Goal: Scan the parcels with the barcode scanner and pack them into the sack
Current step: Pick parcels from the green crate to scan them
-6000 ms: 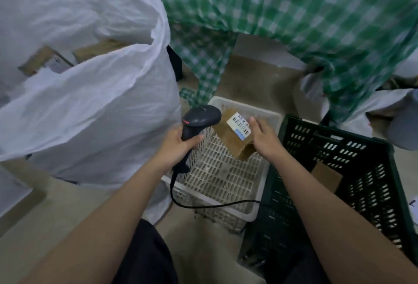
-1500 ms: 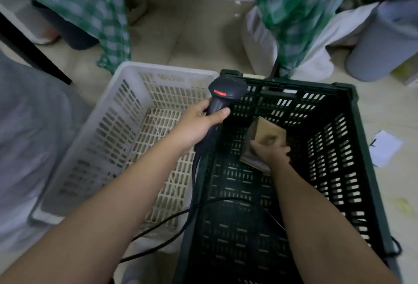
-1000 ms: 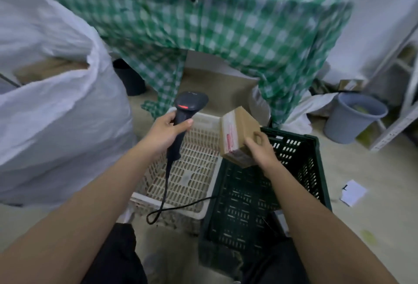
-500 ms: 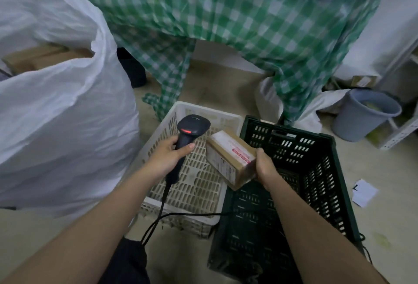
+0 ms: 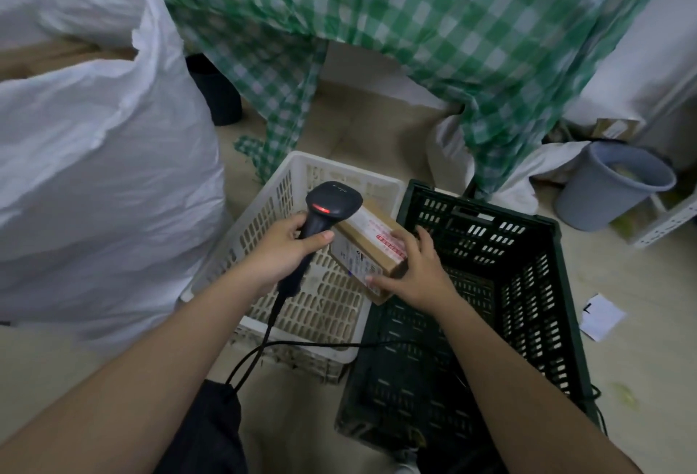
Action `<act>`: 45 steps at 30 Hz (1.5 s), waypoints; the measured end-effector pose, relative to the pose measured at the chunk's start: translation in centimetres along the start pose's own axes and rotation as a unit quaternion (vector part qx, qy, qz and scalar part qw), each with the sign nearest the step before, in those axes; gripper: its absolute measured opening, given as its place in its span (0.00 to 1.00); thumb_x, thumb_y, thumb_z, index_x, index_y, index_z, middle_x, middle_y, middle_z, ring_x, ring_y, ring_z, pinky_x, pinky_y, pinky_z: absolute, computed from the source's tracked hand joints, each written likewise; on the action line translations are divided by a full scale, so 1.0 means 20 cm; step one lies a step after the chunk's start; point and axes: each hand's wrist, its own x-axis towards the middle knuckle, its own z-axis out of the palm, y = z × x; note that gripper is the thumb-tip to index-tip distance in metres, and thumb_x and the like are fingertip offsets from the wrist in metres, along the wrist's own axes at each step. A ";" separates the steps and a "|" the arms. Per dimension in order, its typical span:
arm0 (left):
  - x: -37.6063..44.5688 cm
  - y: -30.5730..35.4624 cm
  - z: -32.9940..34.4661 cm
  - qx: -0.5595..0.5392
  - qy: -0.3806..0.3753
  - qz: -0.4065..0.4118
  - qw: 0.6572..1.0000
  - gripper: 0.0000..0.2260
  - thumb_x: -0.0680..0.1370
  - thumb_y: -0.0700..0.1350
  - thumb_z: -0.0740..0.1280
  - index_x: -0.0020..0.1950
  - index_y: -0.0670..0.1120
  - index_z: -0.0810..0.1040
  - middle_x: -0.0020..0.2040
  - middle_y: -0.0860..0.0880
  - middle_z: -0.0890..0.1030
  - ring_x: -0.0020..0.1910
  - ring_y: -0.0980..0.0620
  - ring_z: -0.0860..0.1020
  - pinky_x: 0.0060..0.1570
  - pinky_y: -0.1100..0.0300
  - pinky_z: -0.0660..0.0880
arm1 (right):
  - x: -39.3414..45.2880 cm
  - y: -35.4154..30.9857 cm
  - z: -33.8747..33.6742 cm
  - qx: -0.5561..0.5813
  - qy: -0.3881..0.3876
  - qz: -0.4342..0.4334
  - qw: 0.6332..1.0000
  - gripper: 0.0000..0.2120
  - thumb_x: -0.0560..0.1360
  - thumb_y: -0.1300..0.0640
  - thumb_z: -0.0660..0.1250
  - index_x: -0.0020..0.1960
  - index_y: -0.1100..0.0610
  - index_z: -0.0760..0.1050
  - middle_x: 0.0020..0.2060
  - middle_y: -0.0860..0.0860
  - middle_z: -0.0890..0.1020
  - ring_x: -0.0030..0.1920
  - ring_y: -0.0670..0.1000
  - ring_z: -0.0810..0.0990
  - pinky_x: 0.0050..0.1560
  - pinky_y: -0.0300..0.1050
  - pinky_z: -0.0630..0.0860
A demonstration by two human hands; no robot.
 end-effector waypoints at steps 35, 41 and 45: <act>-0.16 -0.11 -0.35 0.079 -0.084 -0.010 0.993 0.08 0.80 0.43 0.63 0.58 0.53 0.74 0.57 0.44 0.80 0.52 0.54 0.79 0.46 0.71 0.74 | 0.16 -0.28 -0.18 0.241 -0.060 0.062 0.967 0.29 0.72 0.40 0.70 0.67 0.54 0.75 0.55 0.51 0.82 0.51 0.50 0.81 0.56 0.45 0.73; -0.16 -0.08 -0.35 0.094 -0.096 0.008 0.991 0.24 0.69 0.65 0.70 0.60 0.56 0.74 0.48 0.62 0.83 0.47 0.62 0.80 0.47 0.70 0.73 | 0.17 -0.30 -0.14 0.235 -0.059 0.068 0.968 0.34 0.71 0.39 0.71 0.71 0.55 0.71 0.65 0.51 0.77 0.59 0.51 0.77 0.58 0.42 0.68; -0.16 -0.09 -0.34 0.102 -0.104 0.009 0.989 0.14 0.75 0.53 0.69 0.60 0.58 0.74 0.53 0.50 0.82 0.51 0.56 0.80 0.53 0.63 0.72 | 0.17 -0.31 -0.14 0.244 -0.047 0.067 0.966 0.36 0.71 0.39 0.71 0.72 0.55 0.69 0.66 0.53 0.76 0.61 0.53 0.77 0.61 0.44 0.70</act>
